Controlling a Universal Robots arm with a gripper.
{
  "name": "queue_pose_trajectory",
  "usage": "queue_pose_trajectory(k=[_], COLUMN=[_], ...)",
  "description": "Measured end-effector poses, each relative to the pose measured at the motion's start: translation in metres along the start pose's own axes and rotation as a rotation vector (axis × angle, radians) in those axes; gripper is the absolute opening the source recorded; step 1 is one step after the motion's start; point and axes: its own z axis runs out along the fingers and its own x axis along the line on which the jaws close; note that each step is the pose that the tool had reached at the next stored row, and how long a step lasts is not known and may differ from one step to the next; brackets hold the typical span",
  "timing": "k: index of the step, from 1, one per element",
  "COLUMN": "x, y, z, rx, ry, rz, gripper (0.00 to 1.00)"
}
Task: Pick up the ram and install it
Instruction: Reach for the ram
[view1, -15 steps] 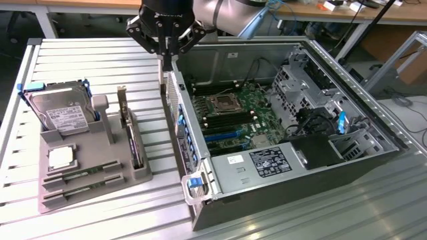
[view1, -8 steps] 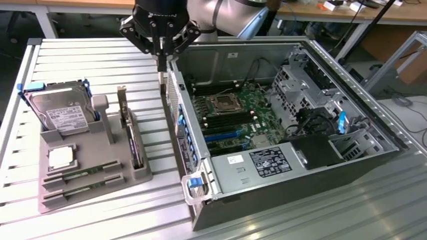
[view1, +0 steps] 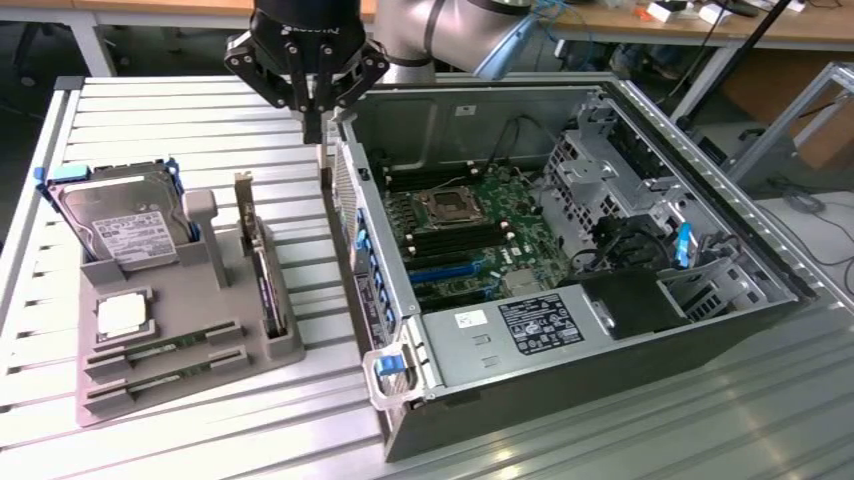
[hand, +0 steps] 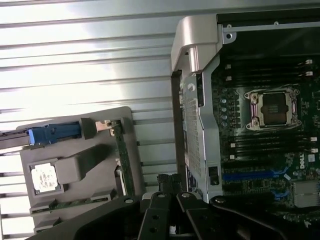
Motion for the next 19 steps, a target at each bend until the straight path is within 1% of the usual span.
queue_pose_trajectory(k=[10,19], x=[0.012,0.018], y=[-0.0009,-0.0013], z=[-0.0004,-0.0005], rx=[0.0001,0.0000], ry=[0.0001,0.0001], rz=[0.000,0.000], gripper=[0.10,0.10])
